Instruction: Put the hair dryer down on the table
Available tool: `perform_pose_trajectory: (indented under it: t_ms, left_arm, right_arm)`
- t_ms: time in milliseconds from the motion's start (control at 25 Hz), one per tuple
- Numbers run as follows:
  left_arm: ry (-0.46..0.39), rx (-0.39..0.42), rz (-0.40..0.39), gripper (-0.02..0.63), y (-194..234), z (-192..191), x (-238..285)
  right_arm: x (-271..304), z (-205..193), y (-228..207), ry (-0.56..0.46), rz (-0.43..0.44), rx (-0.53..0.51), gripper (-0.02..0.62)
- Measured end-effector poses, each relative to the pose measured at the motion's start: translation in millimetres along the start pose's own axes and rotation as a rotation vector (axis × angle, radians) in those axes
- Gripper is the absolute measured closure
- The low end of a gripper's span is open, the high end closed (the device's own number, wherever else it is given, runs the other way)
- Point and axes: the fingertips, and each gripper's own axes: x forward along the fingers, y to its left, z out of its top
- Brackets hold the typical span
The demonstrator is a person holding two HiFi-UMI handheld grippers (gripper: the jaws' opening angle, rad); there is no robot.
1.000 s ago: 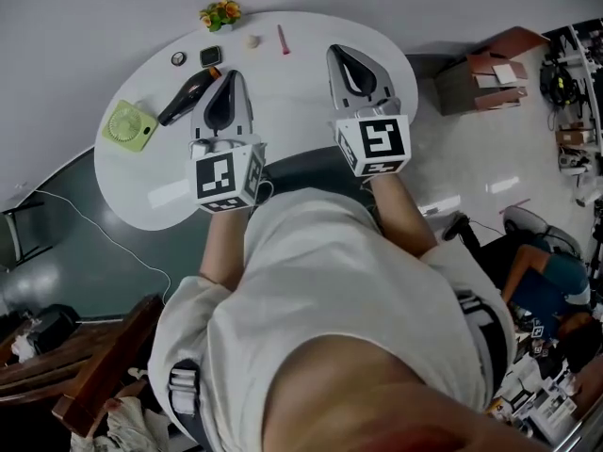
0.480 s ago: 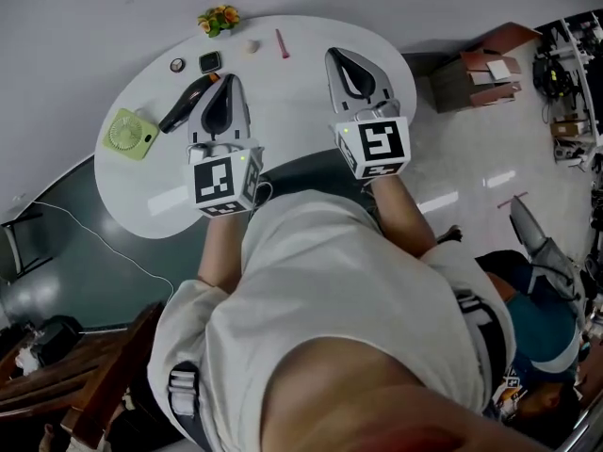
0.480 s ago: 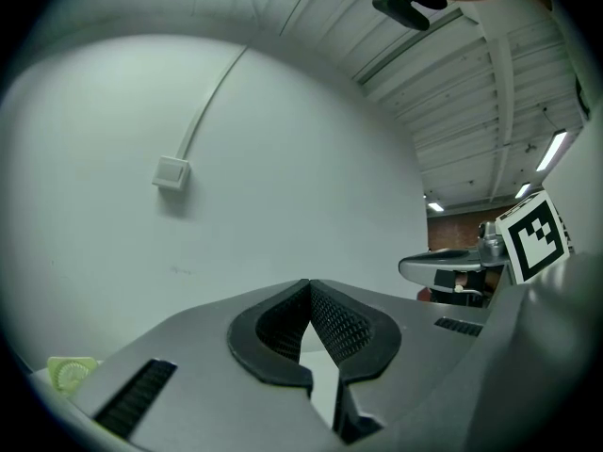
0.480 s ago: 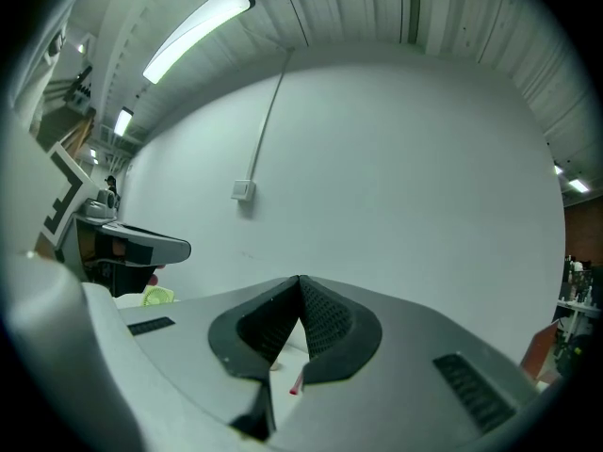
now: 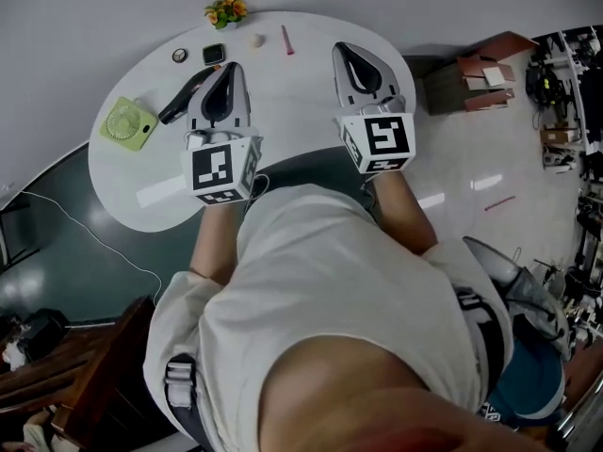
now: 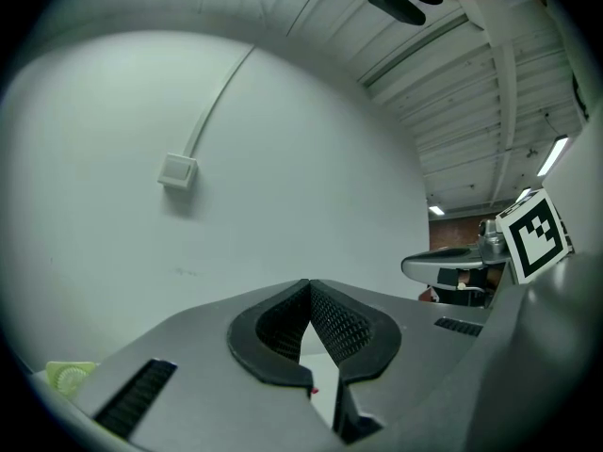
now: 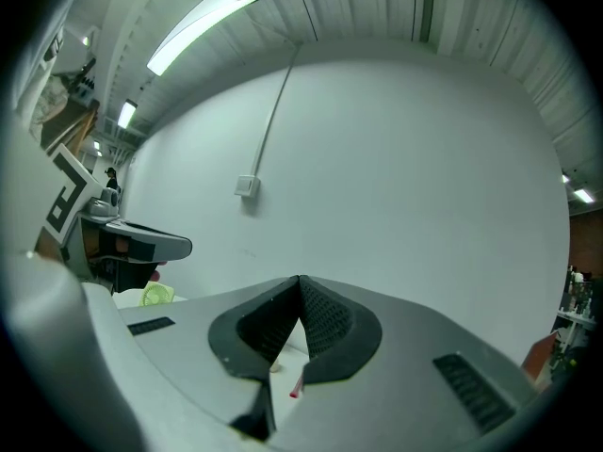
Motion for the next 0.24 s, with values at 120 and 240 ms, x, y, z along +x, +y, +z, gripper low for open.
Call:
perform_pose_trajectory:
  t_ms: [120,240]
  left_arm:
    - [0.0,-0.002,-0.009,0.588,6.2,3.5,0.7]
    - [0.002,-0.005,-0.023,0.588,11.5,7.4,2.9]
  right_arm:
    - [6.0,3.5,4.4,0.008,0.004,-0.004,0.597]
    - [11.9,8.5,8.3,0.01,0.002,-0.006,0.597]
